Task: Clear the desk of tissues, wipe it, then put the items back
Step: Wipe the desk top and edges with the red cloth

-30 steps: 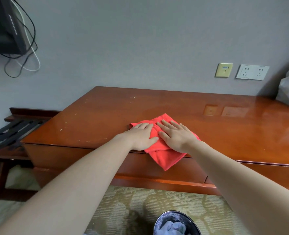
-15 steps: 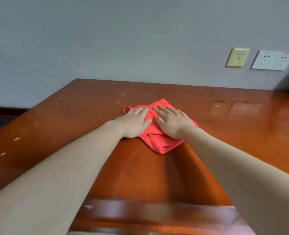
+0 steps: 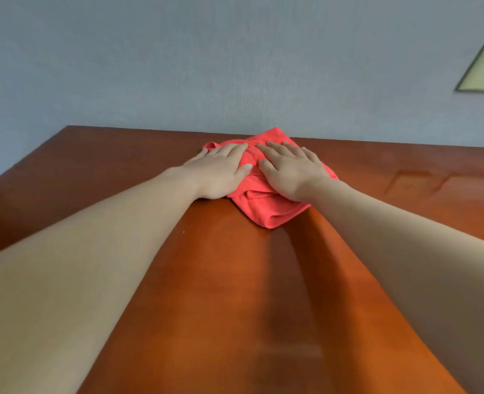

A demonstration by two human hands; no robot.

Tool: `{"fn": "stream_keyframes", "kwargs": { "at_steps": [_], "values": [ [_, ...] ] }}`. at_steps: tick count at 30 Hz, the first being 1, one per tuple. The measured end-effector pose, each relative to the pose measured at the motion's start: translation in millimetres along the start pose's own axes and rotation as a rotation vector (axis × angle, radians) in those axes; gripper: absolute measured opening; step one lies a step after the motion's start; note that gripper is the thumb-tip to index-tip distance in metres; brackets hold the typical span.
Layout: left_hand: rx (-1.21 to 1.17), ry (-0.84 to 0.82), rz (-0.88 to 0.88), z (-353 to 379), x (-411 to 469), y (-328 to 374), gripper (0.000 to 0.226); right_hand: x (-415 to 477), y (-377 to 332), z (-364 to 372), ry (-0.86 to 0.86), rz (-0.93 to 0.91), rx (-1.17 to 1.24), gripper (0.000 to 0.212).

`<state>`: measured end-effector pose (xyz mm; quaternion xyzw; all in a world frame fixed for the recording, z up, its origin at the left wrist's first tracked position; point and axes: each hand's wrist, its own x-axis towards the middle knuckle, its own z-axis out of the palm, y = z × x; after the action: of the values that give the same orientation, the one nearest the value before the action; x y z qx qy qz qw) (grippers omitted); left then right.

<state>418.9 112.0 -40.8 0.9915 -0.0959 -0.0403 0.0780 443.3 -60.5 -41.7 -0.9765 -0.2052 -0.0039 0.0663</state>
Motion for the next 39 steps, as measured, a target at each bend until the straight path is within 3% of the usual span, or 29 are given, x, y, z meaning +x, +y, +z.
{"fn": "stream_keyframes", "kwargs": {
  "at_steps": [18,28,33,35,39],
  "values": [
    [-0.066,-0.067,-0.055,-21,72,-37,0.060,73,-3,-4,-0.042,0.106,0.031,0.054],
    [-0.027,-0.143,-0.082,-26,19,-29,0.061,30,-24,-11,-0.069,0.080,0.083,0.055],
    [-0.167,-0.063,-0.012,-33,-40,-38,0.054,5,-36,-23,-0.087,0.038,0.064,0.058],
    [-0.125,-0.016,-0.013,-37,-68,-57,0.062,3,-37,-32,-0.082,0.036,0.101,0.058],
    [-0.049,-0.065,-0.253,-43,-101,-110,0.094,7,-58,-24,-0.131,-0.044,0.151,0.065]
  ]
}}
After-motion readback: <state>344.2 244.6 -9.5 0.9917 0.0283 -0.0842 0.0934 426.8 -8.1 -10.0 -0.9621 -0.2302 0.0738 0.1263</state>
